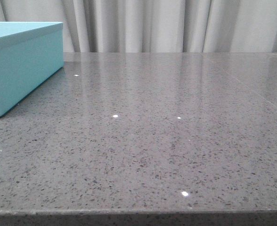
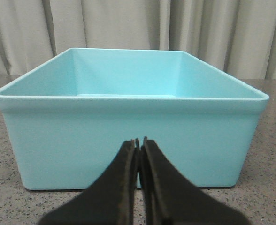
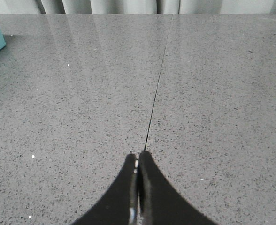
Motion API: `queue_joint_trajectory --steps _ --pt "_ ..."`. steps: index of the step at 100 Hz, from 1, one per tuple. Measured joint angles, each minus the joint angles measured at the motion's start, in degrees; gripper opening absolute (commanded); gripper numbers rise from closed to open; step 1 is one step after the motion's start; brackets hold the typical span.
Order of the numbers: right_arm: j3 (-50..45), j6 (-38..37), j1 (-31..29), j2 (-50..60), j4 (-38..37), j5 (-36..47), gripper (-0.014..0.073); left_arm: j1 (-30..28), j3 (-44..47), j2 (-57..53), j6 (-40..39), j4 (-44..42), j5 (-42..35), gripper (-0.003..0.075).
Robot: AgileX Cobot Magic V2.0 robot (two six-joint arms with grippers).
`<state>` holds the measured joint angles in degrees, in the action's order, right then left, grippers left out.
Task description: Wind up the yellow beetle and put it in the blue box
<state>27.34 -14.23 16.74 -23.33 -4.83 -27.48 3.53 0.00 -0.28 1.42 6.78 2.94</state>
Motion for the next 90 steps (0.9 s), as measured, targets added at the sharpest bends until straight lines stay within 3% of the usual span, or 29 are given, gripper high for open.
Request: queue_joint_trajectory --steps 31,72,90 --pt "-0.9 0.3 -3.8 3.8 0.0 1.7 -0.0069 0.0 0.0 0.0 0.0 0.0 0.0 -0.0018" --pt "-15.6 4.1 -15.2 13.0 1.7 19.9 -0.0069 0.0 0.0 0.0 0.0 0.0 0.0 -0.0019" --pt "-22.6 6.4 -16.9 17.2 1.7 24.4 -0.0069 0.0 0.0 0.0 0.0 0.0 0.0 -0.0019"
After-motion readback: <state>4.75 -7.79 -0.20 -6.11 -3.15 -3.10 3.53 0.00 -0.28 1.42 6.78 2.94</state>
